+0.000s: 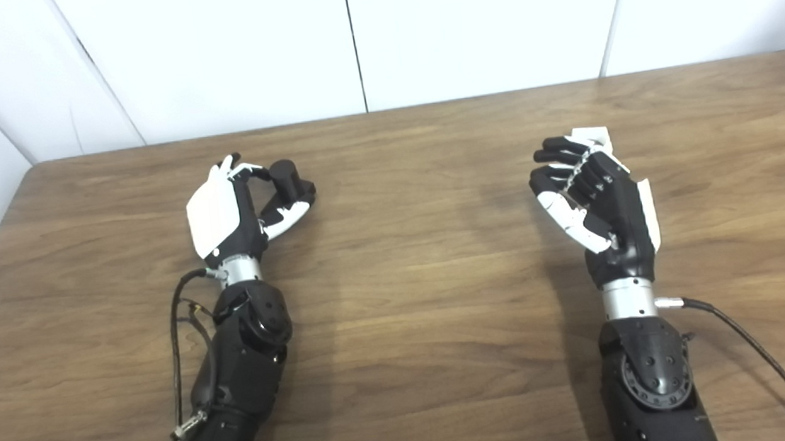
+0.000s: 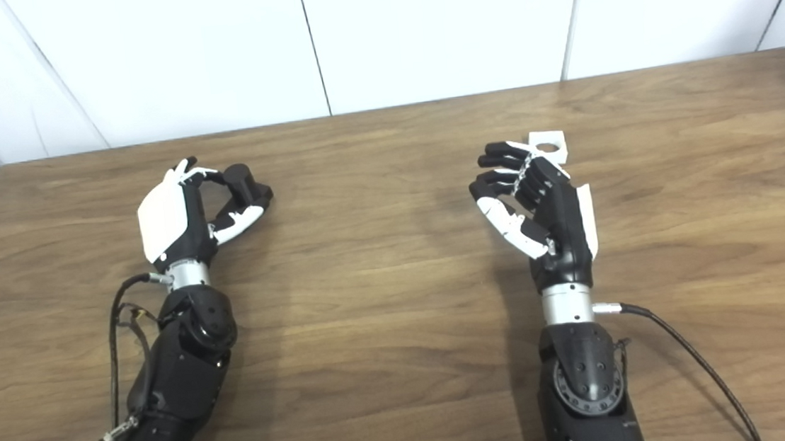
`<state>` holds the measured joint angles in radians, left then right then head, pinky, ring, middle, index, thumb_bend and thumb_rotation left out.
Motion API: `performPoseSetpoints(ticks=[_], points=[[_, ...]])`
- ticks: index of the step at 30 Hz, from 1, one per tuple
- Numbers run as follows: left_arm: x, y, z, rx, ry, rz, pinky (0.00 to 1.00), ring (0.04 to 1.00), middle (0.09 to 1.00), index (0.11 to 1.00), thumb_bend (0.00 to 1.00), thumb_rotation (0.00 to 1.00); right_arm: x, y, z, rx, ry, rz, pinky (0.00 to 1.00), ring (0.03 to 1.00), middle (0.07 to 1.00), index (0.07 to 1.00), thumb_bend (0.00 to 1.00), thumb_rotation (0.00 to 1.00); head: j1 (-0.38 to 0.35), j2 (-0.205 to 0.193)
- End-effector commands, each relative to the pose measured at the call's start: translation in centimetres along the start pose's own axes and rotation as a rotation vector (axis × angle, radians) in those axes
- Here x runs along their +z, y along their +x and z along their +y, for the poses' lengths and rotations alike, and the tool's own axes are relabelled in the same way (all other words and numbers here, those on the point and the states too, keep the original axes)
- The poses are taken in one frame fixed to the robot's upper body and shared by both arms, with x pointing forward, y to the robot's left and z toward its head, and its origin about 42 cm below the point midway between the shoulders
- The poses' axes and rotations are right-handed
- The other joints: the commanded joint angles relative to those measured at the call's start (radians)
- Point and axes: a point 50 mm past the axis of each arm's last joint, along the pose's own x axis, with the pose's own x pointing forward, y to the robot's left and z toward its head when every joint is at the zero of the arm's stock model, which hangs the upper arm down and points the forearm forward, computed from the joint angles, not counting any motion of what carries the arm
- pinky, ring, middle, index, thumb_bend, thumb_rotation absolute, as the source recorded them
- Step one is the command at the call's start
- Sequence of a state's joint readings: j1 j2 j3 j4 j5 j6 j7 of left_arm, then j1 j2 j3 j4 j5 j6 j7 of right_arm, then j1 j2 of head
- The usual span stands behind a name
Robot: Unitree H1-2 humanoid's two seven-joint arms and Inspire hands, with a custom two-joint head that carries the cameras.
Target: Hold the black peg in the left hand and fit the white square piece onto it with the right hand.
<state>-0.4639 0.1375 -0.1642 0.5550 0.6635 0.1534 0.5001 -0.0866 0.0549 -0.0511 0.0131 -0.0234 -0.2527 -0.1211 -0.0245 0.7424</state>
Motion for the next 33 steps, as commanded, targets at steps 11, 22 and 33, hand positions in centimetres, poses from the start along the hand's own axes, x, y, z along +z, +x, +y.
performPoseSetpoints(ticks=[11,22,33], points=[[0.2,0.5,0.4,0.055,-0.027,-0.042,0.76,0.898,0.866,0.487,0.52,0.08,-1.1,-2.2,-2.0,-0.036,-0.025,0.064,0.50,0.556,0.621,0.630,0.46,0.21,-0.007,0.013],[0.1,0.5,-0.1,0.047,-0.023,-0.034,0.72,0.866,0.840,0.484,0.52,0.08,-0.9,-2.3,-2.3,-0.048,-0.030,0.062,0.50,0.549,0.617,0.629,0.45,0.23,-0.017,0.015],[0.1,0.4,-0.4,0.048,-0.021,-0.037,0.69,0.846,0.822,0.484,0.52,0.08,-0.7,-2.3,-2.5,-0.050,-0.027,0.055,0.50,0.547,0.611,0.624,0.46,0.25,-0.020,0.016]])
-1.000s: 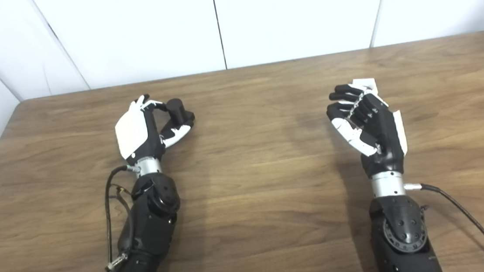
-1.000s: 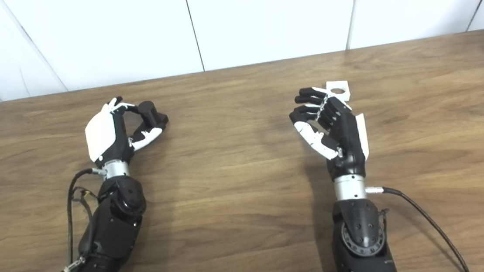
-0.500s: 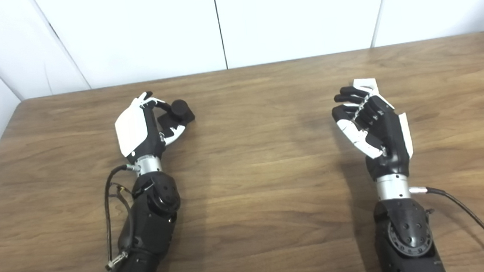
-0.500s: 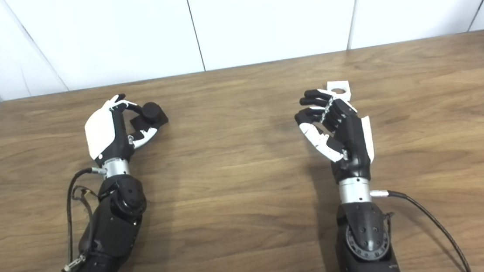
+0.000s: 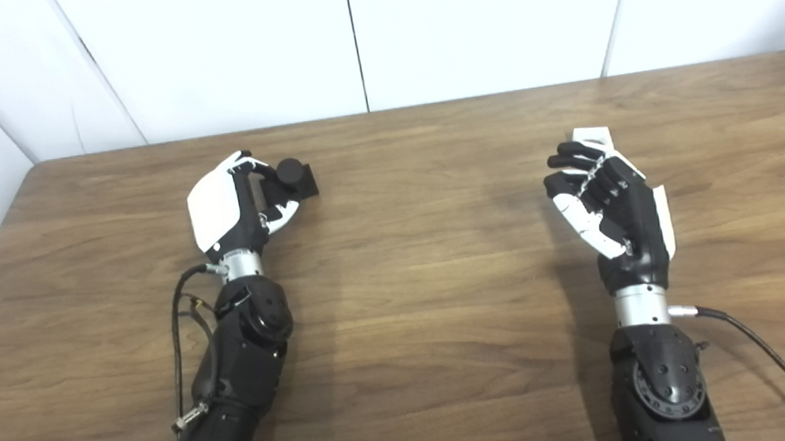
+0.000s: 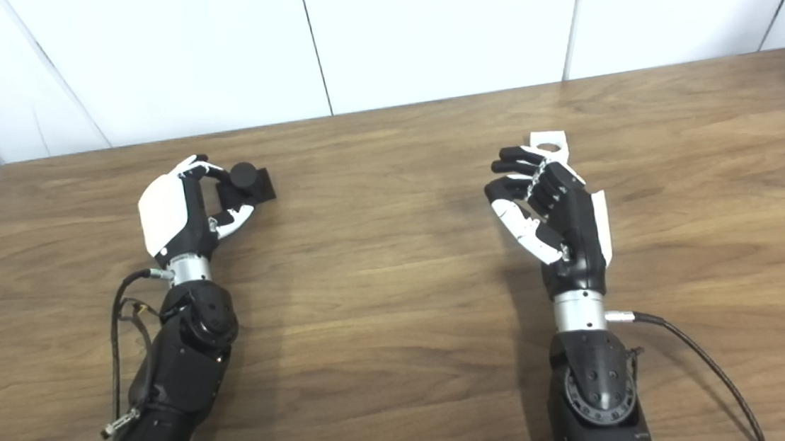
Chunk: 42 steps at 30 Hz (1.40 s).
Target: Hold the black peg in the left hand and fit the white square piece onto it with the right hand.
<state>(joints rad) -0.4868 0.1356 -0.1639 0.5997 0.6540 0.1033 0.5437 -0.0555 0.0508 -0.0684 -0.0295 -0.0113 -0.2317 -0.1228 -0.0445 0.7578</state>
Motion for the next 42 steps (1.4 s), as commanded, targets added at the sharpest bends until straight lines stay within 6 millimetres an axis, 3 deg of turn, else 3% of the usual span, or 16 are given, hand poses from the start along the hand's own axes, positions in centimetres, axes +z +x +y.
performPoseSetpoints(ticks=[1,24,26,28,32,42], points=[[-0.18,-0.16,-0.28,0.020,0.002,-0.014,0.68,0.844,0.822,0.484,0.52,0.08,-1.11,-1.43,-1.49,-0.021,-0.026,0.047,0.50,0.547,0.611,0.624,0.46,0.25,0.001,0.001],[-0.02,-0.04,-0.16,-0.016,0.027,-0.017,0.64,0.848,0.840,0.494,0.52,0.08,-0.99,-1.45,-1.45,-0.017,-0.030,0.051,0.50,0.547,0.612,0.628,0.46,0.24,0.011,0.004],[-0.02,0.09,-0.15,-0.035,0.036,-0.011,0.66,0.866,0.868,0.604,0.72,0.23,-0.99,-1.44,-1.47,-0.016,-0.030,0.050,0.50,0.550,0.614,0.629,0.46,0.24,0.011,0.004],[-0.01,0.22,-0.14,-0.055,0.049,-0.006,0.67,0.882,0.889,0.676,0.81,0.32,-1.02,-1.43,-1.48,-0.015,-0.029,0.049,0.50,0.549,0.614,0.628,0.46,0.24,0.010,0.004],[0.10,0.41,-0.09,-0.075,0.059,-0.001,0.69,0.897,0.905,0.713,0.86,0.35,-1.04,-1.40,-1.52,-0.014,-0.034,0.050,0.50,0.548,0.614,0.627,0.46,0.24,0.011,0.003],[0.06,0.66,-0.11,-0.087,0.072,0.000,0.70,0.901,0.909,0.697,0.88,0.36,-0.99,-1.22,-1.56,-0.012,-0.029,0.046,0.50,0.551,0.613,0.628,0.46,0.24,0.008,0.002]])
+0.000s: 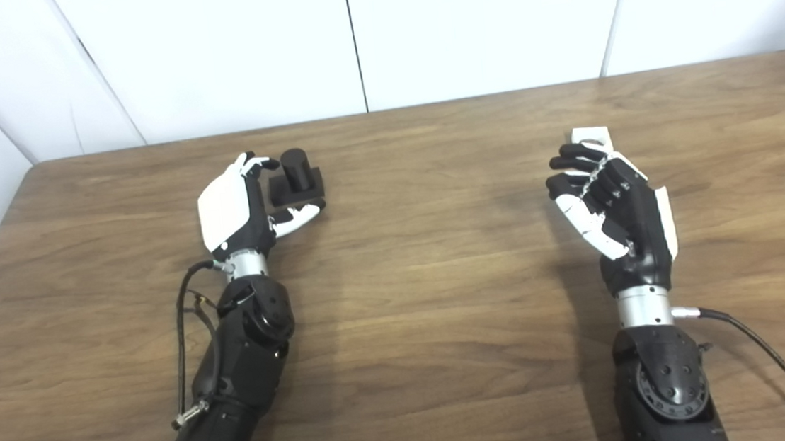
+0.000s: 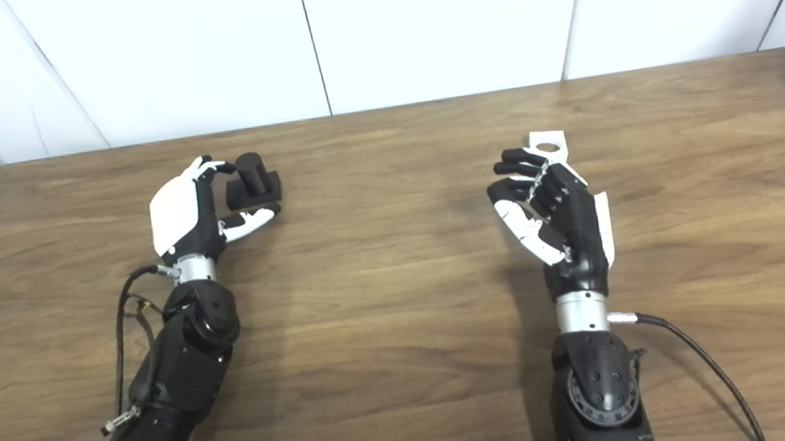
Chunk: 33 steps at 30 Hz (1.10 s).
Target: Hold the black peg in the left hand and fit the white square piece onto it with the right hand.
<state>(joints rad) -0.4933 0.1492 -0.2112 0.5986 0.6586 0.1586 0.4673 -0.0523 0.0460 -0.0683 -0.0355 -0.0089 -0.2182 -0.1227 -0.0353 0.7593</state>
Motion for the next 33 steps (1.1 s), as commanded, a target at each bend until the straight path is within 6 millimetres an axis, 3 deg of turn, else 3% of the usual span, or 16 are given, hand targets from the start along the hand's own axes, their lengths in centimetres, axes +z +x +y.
performPoseSetpoints(ticks=[1,16,23,33], points=[[-0.1,0.6,0.5,0.006,0.017,-0.005,0.69,0.897,0.906,0.692,0.88,0.35,-1.0,-1.1,-1.4,-0.011,-0.023,0.035,0.50,0.552,0.614,0.629,0.46,0.24,-0.002,0.001],[-0.3,1.0,0.2,-0.042,0.000,-0.023,0.72,0.913,0.906,0.680,0.85,0.35,-0.9,-1.1,-1.6,-0.007,-0.041,0.021,0.49,0.543,0.609,0.622,0.47,0.25,-0.003,0.003],[-0.7,2.7,0.5,-0.086,0.063,-0.083,0.71,0.897,0.892,0.670,0.86,0.36,-0.8,-1.2,-1.8,-0.012,-0.046,0.021,0.48,0.539,0.604,0.622,0.48,0.27,-0.015,0.005],[-1.1,5.1,1.8,-0.145,0.140,-0.115,0.73,0.906,0.882,0.665,0.80,0.29,-0.4,-1.6,-2.2,-0.016,-0.061,0.020,0.50,0.552,0.616,0.621,0.46,0.29,-0.019,0.010]])
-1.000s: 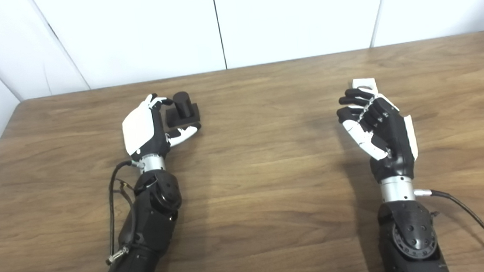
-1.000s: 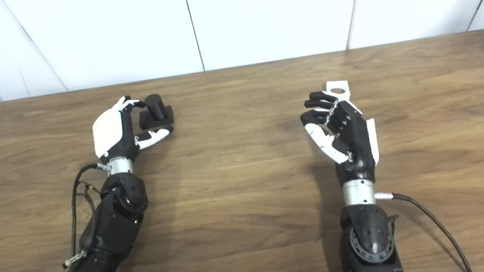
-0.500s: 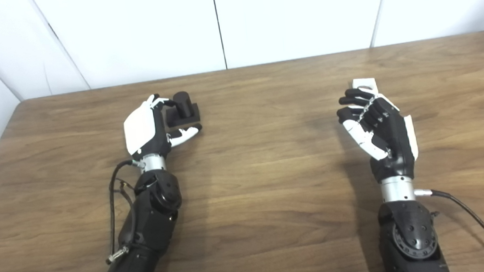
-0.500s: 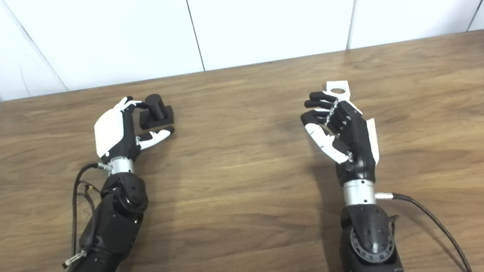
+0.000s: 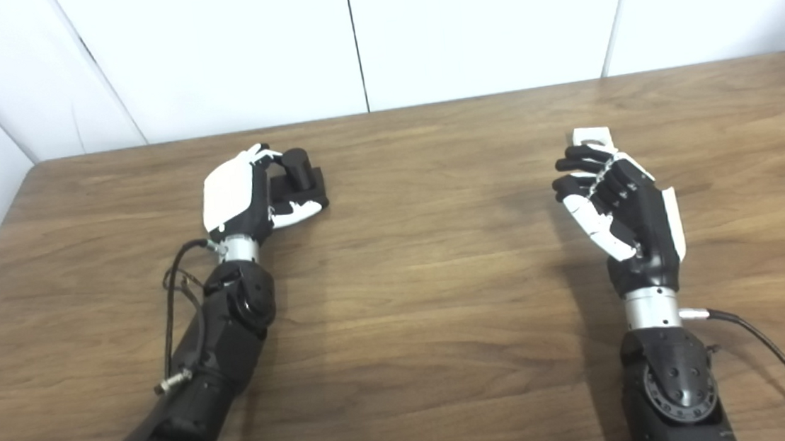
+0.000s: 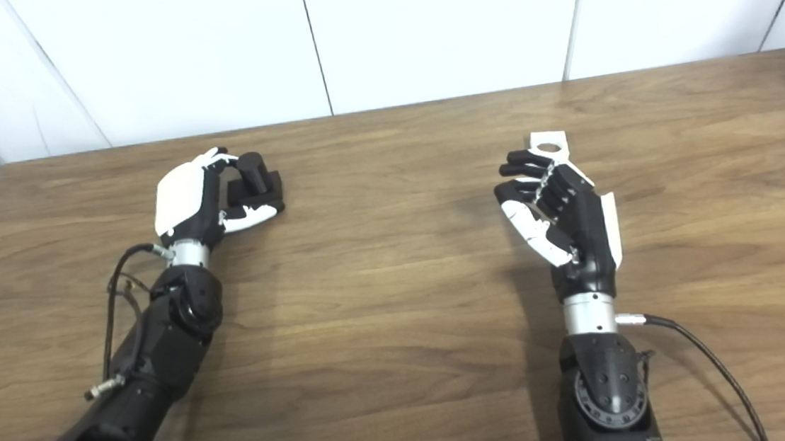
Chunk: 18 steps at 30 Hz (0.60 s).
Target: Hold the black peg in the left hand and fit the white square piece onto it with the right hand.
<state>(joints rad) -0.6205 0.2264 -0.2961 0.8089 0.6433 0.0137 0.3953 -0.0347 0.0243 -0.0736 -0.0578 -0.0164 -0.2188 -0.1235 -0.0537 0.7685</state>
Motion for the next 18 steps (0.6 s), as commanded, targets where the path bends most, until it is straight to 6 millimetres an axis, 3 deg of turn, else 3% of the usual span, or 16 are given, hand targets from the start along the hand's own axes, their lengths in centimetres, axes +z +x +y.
performPoseSetpoints(ticks=[1,18], points=[[-0.6,1.4,1.6,-0.027,0.055,-0.006,0.72,0.904,0.882,0.665,0.80,0.29,-0.8,-1.3,-1.2,-0.012,-0.031,0.030,0.50,0.552,0.616,0.622,0.46,0.28,0.000,0.000],[-1.6,1.7,3.1,-0.072,0.114,-0.022,0.73,0.897,0.879,0.646,0.72,0.18,-0.7,-1.6,-1.3,-0.013,-0.033,0.010,0.51,0.554,0.614,0.628,0.45,0.35,-0.005,0.009]])
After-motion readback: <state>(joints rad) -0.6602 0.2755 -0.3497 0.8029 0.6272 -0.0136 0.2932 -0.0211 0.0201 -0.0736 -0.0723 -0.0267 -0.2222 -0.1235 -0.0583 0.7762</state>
